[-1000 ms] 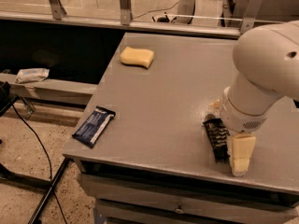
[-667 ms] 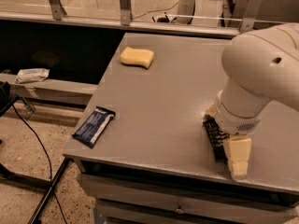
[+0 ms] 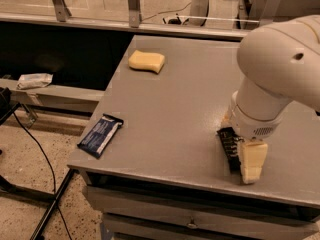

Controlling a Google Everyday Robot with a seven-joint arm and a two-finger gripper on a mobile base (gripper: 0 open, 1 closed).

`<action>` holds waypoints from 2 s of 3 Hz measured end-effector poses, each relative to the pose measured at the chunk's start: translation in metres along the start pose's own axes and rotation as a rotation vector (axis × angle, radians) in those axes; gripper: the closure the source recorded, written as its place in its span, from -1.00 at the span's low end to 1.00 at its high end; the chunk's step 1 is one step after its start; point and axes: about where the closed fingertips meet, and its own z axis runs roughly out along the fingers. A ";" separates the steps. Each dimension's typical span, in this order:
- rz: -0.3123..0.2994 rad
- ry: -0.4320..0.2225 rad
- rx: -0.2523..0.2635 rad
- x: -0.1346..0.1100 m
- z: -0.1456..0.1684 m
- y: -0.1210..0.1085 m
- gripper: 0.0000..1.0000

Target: Move rxbar chocolate near sponge

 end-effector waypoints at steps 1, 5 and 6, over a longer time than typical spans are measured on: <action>0.000 0.000 0.000 0.000 -0.009 -0.001 0.68; 0.176 -0.233 0.221 -0.002 -0.123 -0.090 1.00; 0.242 -0.323 0.355 -0.069 -0.138 -0.178 1.00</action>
Offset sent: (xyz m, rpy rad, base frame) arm 0.0088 0.0071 0.0120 0.1578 0.0026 -0.1461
